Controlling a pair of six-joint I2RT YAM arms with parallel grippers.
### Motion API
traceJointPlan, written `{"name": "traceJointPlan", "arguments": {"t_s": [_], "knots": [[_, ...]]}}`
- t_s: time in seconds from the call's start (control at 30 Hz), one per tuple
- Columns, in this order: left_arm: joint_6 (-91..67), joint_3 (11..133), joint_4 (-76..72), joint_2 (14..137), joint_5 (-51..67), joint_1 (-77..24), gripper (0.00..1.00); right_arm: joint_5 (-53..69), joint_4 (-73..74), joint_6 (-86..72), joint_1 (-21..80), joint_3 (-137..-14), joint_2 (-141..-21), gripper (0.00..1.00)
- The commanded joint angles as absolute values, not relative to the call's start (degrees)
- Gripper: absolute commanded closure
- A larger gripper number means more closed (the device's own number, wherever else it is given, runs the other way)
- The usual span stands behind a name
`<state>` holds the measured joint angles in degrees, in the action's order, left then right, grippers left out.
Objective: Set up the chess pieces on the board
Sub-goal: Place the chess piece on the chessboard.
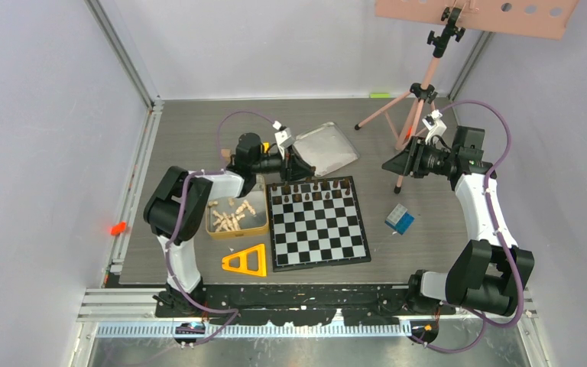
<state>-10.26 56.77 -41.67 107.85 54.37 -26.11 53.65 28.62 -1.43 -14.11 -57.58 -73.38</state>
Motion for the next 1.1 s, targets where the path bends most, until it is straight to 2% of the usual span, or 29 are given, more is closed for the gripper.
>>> {"name": "traceJointPlan", "arguments": {"t_s": [0.0,0.73,1.07], "knots": [[-10.4,55.7,-49.0,109.1,53.6,-25.9,0.96,53.4,28.2,-0.3,-14.1,-57.8,-73.1,0.52],[-10.7,52.3,-57.9,114.0,48.8,-25.9,0.94,53.7,28.3,-0.2,-14.1,-57.5,-73.0,0.52],[-9.9,52.2,-56.4,113.4,48.3,-25.9,0.85,53.8,28.2,-0.3,-14.1,-57.4,-73.0,0.52]]}}
